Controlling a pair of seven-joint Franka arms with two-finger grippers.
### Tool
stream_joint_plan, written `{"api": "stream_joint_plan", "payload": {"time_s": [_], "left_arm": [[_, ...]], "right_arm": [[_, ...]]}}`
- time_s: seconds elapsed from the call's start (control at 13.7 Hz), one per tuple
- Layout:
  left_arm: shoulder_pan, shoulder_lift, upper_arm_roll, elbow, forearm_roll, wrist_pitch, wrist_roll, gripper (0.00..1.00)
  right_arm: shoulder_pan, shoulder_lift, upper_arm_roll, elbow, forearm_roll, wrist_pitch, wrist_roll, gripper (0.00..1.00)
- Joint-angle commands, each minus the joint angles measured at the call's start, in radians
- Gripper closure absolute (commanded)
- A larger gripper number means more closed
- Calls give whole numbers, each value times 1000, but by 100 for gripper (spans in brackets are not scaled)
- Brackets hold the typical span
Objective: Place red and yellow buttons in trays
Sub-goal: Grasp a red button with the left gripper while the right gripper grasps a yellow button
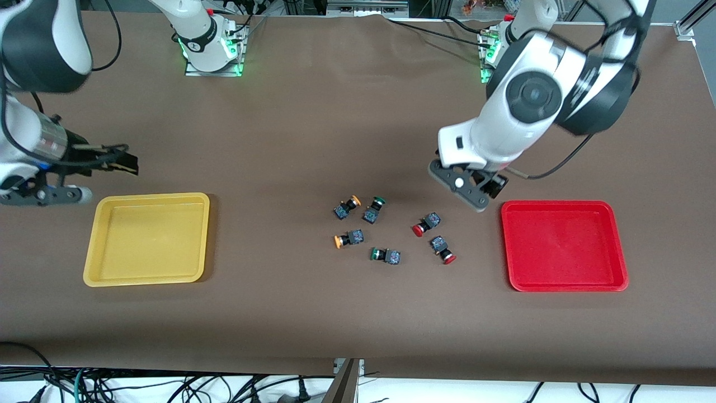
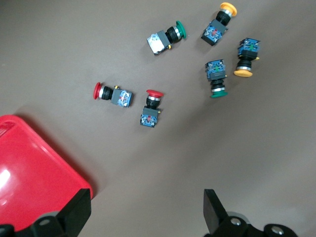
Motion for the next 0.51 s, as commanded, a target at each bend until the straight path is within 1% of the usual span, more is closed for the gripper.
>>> {"api": "stream_joint_plan", "payload": {"time_s": [0.0,0.22,0.44], "left_arm": [[-1,107,2,22,25,75,22,0],[-2,210,6,19,28,177,12,0],[-2,275,9,14,28,228,10,0]], "right_arm": [[24,87,12,16,4,79,63,0],[102,153,14,15,5,175,256,0],[185,228,14,10,28,261,443,0]]}}
